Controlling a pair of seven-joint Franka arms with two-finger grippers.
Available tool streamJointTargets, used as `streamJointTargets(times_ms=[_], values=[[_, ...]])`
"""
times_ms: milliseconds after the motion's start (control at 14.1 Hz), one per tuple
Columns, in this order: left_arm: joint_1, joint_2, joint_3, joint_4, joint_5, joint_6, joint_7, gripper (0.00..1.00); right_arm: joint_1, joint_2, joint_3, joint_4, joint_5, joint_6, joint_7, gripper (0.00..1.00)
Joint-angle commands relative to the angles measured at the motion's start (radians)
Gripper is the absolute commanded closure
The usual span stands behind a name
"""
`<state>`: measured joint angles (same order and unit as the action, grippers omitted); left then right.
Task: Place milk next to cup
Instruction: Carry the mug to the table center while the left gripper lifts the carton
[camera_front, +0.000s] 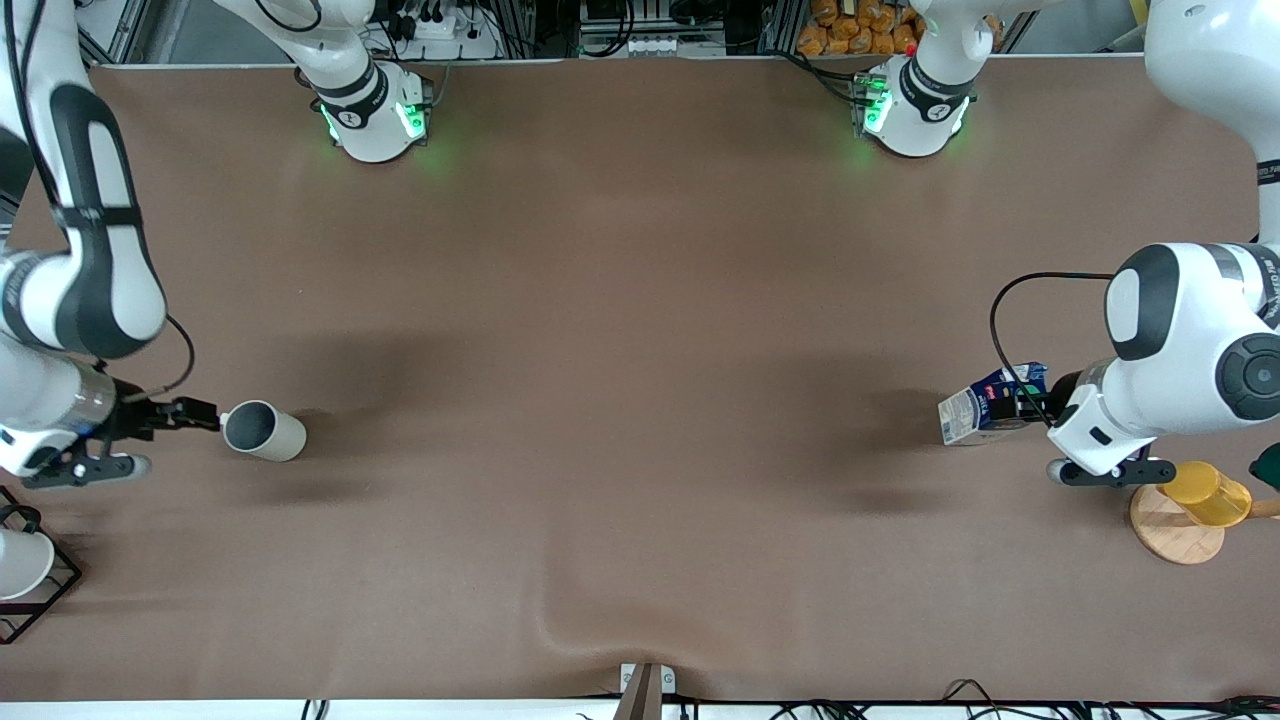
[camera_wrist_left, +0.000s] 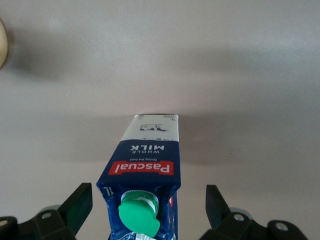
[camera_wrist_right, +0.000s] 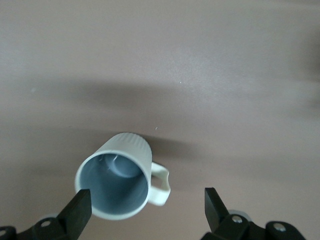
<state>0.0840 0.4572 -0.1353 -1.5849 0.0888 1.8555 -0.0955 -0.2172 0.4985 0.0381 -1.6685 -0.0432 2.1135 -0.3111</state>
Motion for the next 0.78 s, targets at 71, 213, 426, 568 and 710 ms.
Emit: streamJointTargets(times_ms=[71,213,426,568,710], values=[[0.003,-0.028,-0.004,-0.059,0.009,0.011,-0.001,0.00,-0.004,0.052,0.019,0.024,-0.014,0.016,-0.028,0.14],[0.003,-0.029,-0.003,-0.060,0.011,0.008,-0.001,0.00,-0.002,0.069,0.019,0.021,-0.015,0.028,-0.071,0.26],[0.005,-0.029,-0.003,-0.060,0.011,0.002,-0.001,0.00,-0.011,0.101,0.019,0.019,-0.011,0.052,-0.108,0.41],[0.006,-0.029,-0.003,-0.061,0.014,-0.005,0.002,0.00,-0.011,0.112,0.019,0.013,-0.009,0.066,-0.108,0.43],[0.005,-0.029,-0.001,-0.056,0.020,-0.005,0.002,0.00,-0.008,0.114,0.019,0.012,-0.009,0.063,-0.108,0.71]])
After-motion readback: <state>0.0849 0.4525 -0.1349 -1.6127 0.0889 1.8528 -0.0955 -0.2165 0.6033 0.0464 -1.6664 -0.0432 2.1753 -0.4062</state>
